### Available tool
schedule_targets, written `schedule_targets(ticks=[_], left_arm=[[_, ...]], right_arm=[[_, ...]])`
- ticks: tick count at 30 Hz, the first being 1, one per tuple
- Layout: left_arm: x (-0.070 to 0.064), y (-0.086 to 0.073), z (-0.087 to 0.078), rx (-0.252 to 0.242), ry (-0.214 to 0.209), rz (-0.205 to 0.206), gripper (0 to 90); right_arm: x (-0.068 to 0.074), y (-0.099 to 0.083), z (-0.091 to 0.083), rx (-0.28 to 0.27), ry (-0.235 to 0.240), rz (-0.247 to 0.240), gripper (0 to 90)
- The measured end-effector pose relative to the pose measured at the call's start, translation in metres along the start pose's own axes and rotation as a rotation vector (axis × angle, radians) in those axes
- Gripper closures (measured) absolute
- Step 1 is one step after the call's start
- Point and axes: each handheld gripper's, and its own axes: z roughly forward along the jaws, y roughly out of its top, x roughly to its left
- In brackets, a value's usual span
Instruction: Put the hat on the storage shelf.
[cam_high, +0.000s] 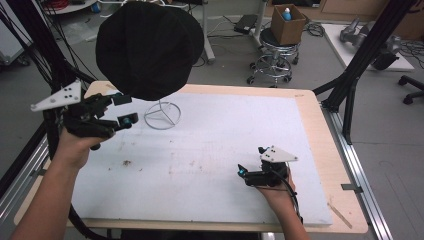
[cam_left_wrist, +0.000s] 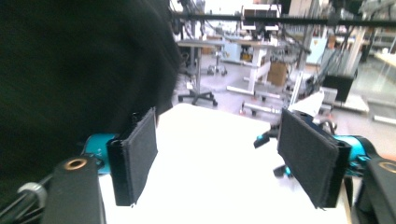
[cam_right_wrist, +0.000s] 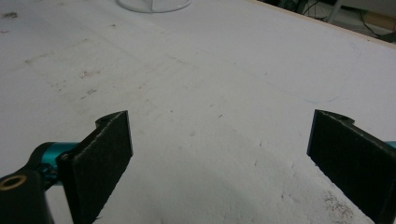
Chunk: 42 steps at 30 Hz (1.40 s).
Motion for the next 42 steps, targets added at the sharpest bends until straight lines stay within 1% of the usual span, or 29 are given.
schedule_targets(ticks=[2, 4, 6, 9, 12, 14, 15, 17, 19, 21, 23, 26, 27, 28, 30, 31, 33, 34, 37, 42], left_arm=[[-0.006, -0.007, 0.003, 0.018, -0.006, 0.009, 26.9], [-0.011, -0.013, 0.005, 0.035, -0.014, 0.005, 26.4], [-0.015, -0.021, 0.008, 0.063, -0.016, 0.011, 25.2], [-0.019, -0.034, 0.012, 0.092, -0.018, 0.008, 24.5], [-0.021, -0.048, 0.016, 0.118, -0.019, -0.004, 23.1], [-0.021, -0.055, 0.017, 0.133, -0.022, -0.014, 22.3], [-0.021, -0.059, 0.018, 0.139, -0.016, -0.017, 21.7], [-0.021, -0.066, 0.018, 0.135, -0.016, -0.031, 20.7], [-0.021, -0.074, 0.017, 0.145, -0.008, -0.037, 20.3], [-0.020, -0.082, 0.017, 0.150, -0.011, -0.046, 20.0], [-0.019, -0.089, 0.017, 0.167, -0.008, -0.057, 19.7], [-0.019, -0.098, 0.017, 0.200, 0.000, -0.058, 19.4], [-0.019, -0.102, 0.016, 0.203, 0.003, -0.055, 19.1], [-0.018, -0.106, 0.016, 0.206, -0.001, -0.060, 18.9], [-0.017, -0.112, 0.015, 0.228, 0.004, -0.067, 17.6], [-0.016, -0.114, 0.015, 0.223, 0.004, -0.068, 15.5], [-0.016, -0.120, 0.013, 0.182, 0.011, -0.063, 15.2], [-0.015, -0.123, 0.013, 0.179, 0.013, -0.067, 15.2], [-0.014, -0.128, 0.017, 0.202, 0.004, -0.072, 14.2], [-0.017, -0.132, 0.025, 0.234, -0.011, -0.047, 14.2]], right_arm=[[0.000, 0.000, 0.001, 0.004, 0.002, -0.001, 5.7], [0.000, 0.000, 0.001, 0.006, 0.002, -0.002, 5.7], [0.000, 0.000, 0.001, 0.005, 0.001, -0.002, 5.7], [0.000, 0.000, 0.000, 0.003, 0.001, -0.003, 5.7], [0.000, 0.000, 0.000, 0.003, -0.003, -0.004, 5.7], [0.000, 0.000, 0.000, 0.005, -0.003, -0.004, 5.7], [0.000, 0.000, 0.000, 0.006, -0.003, -0.003, 5.7], [0.001, 0.000, 0.000, 0.006, -0.004, -0.003, 5.7], [0.000, 0.000, 0.000, 0.006, -0.004, -0.006, 5.7], [0.000, 0.000, 0.000, 0.007, -0.004, -0.005, 5.7], [0.000, 0.000, 0.000, 0.009, -0.003, -0.001, 5.7], [-0.001, -0.001, 0.000, 0.011, -0.003, -0.004, 5.7], [-0.001, -0.001, 0.001, 0.011, -0.004, -0.007, 5.7], [-0.002, -0.001, 0.001, 0.013, -0.004, -0.004, 5.7], [-0.002, -0.001, 0.001, 0.012, -0.001, 0.001, 5.7], [-0.003, -0.001, 0.001, 0.010, 0.000, 0.001, 5.7], [-0.004, -0.002, 0.001, 0.010, 0.001, 0.005, 5.7], [-0.005, -0.002, 0.000, 0.010, 0.002, 0.010, 5.7], [-0.008, -0.003, -0.001, 0.009, -0.001, 0.022, 5.7], [-0.010, -0.003, -0.003, 0.003, -0.005, 0.021, 5.7]])
